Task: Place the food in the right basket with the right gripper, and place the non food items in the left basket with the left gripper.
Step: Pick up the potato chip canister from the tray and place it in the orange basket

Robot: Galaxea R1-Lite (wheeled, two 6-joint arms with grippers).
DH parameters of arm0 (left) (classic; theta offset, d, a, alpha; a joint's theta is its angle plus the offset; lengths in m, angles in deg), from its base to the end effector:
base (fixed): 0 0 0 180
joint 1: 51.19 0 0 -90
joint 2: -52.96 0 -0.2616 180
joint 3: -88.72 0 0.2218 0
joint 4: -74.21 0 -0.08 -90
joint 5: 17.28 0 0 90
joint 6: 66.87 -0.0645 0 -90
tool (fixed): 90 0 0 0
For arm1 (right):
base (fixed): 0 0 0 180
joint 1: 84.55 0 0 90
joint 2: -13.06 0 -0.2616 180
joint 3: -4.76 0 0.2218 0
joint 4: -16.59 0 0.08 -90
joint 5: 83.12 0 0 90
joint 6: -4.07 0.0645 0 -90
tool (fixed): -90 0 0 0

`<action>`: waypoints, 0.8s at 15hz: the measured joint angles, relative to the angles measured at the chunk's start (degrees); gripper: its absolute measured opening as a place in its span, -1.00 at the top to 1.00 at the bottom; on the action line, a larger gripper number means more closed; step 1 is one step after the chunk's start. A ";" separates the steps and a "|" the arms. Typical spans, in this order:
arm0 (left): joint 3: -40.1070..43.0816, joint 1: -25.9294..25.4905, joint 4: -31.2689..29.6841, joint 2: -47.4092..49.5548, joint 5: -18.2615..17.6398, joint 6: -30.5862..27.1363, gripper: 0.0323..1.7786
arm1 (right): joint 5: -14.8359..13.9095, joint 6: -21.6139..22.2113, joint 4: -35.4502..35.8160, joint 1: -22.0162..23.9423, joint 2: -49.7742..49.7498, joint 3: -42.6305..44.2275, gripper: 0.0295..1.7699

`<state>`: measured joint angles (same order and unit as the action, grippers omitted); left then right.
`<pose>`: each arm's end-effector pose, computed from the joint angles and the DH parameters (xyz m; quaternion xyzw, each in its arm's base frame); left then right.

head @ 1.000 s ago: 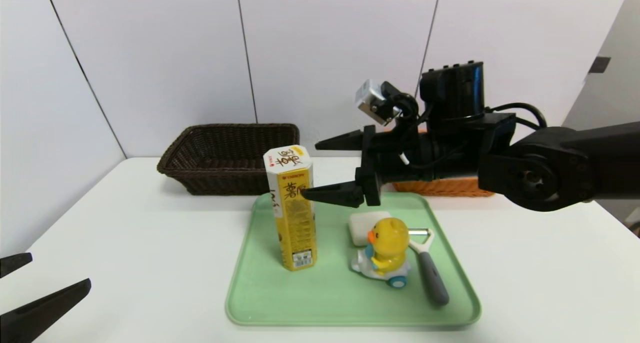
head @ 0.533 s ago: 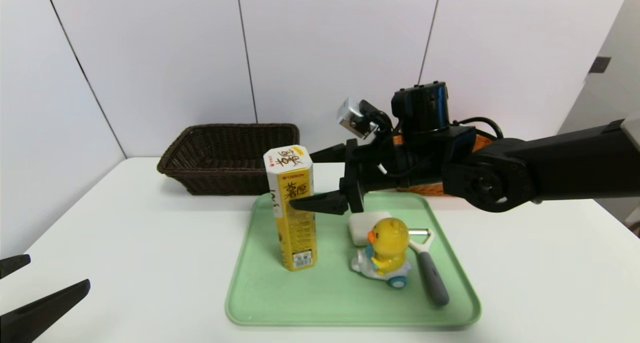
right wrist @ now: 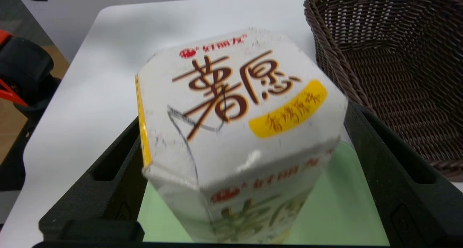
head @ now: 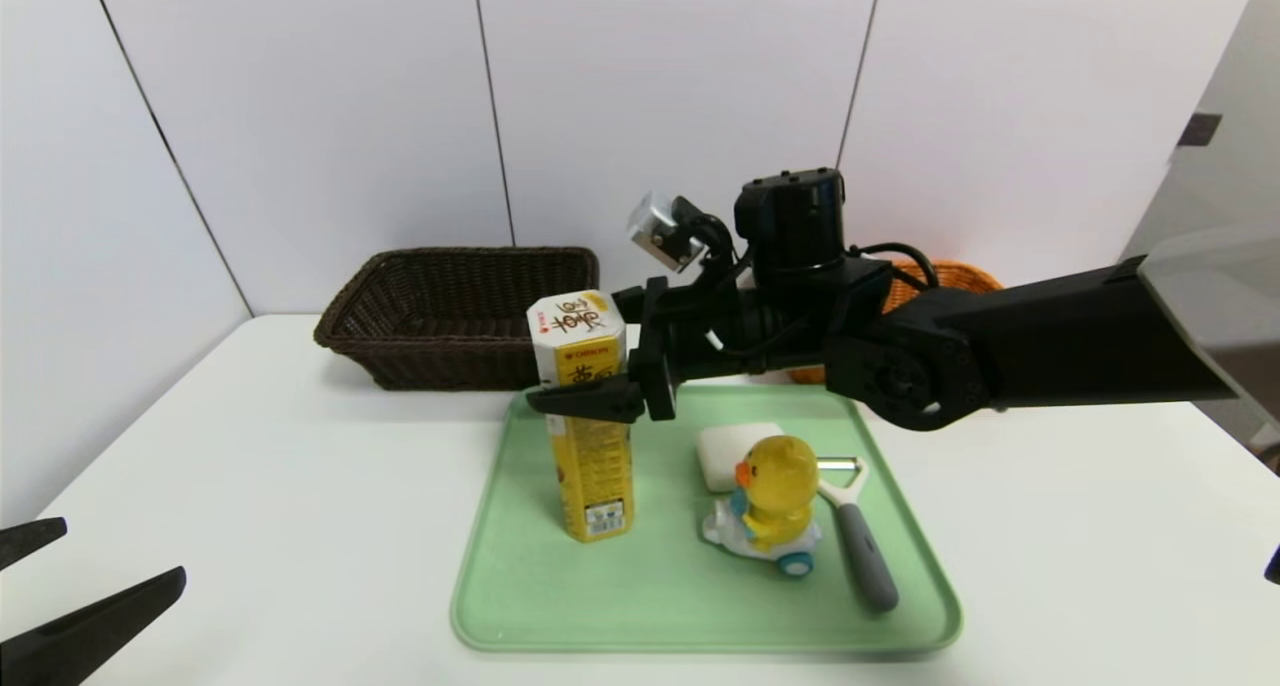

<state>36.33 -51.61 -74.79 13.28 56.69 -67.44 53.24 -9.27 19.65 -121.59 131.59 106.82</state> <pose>0.1500 -0.0167 0.1713 -0.0179 0.1566 -0.1349 0.9782 0.3381 0.3136 0.1381 -0.0767 0.0388 0.6697 0.7376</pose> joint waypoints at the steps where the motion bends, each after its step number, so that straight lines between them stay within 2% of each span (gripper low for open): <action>1: -0.11 0.00 -0.06 -0.09 0.49 -0.11 -0.90 | -0.04 1.38 1.49 -0.59 0.54 0.27 -0.92; 6: -0.12 0.00 0.05 0.02 0.88 -0.06 -0.90 | -0.02 2.68 3.34 -1.79 1.82 0.99 -0.92; 7: -0.09 0.00 0.07 0.10 0.85 -0.09 -0.90 | -0.06 2.76 3.30 -1.77 1.84 1.02 -0.81; 10: -0.01 0.00 0.09 0.18 0.85 -0.05 -0.90 | -0.20 2.82 3.43 -1.83 1.76 1.07 -0.26; 12: 0.05 0.00 0.09 0.33 0.85 -0.06 -0.90 | -0.24 3.01 3.74 -1.68 1.49 1.02 -0.04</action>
<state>36.38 -51.61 -74.71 13.61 57.54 -67.50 53.00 -6.25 23.39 -123.27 133.08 107.84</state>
